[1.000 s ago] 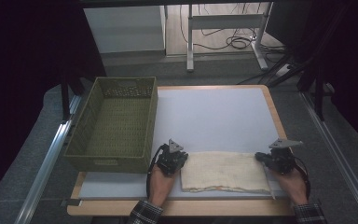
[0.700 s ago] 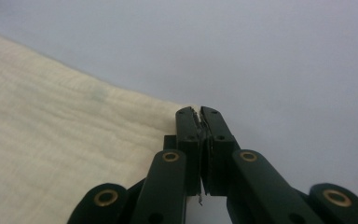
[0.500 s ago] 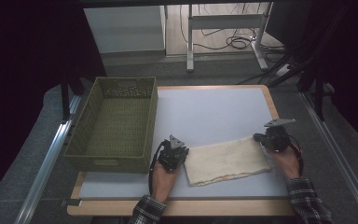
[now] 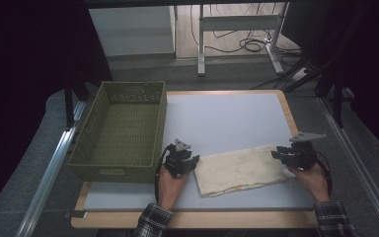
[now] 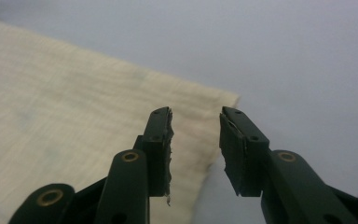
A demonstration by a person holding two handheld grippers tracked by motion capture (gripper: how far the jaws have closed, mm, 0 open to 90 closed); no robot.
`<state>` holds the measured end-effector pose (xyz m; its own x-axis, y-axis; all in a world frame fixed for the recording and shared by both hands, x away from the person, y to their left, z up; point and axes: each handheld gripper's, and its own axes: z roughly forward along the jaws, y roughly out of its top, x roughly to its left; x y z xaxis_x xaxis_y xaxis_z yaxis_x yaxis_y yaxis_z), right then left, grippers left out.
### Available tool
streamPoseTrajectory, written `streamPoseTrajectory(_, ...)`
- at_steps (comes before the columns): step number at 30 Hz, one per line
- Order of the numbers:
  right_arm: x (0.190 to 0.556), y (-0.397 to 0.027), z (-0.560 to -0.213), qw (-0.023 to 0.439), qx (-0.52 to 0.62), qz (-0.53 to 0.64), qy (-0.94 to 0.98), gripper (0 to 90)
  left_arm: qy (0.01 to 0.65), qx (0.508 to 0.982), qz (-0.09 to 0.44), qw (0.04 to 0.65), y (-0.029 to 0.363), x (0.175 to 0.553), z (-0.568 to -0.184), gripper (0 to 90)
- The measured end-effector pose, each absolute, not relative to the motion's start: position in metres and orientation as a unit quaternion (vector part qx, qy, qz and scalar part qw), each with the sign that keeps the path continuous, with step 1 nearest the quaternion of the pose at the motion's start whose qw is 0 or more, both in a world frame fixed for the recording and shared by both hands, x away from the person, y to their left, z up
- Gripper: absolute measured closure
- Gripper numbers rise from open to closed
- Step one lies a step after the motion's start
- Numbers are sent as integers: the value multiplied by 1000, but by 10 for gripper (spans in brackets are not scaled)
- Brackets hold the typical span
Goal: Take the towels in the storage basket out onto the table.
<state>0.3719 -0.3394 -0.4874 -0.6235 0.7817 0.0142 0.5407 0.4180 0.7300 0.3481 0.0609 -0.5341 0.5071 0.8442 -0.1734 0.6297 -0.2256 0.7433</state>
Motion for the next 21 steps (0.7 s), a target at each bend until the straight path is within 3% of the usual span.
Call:
streamPoseTrajectory(10,343,-303,-499,122,359,379,844,584,458,789,136,386,58,351,-540,605)
streamPoseTrajectory(15,332,-276,-502,98,326,387,857,584,444,795,159,381,55,348,-542,566)
streamPoseTrajectory(18,325,-256,-503,85,303,389,866,584,445,796,176,370,54,348,-542,482)
streamPoseTrajectory(21,317,-233,-505,73,275,391,875,584,446,796,169,373,56,350,-542,483)
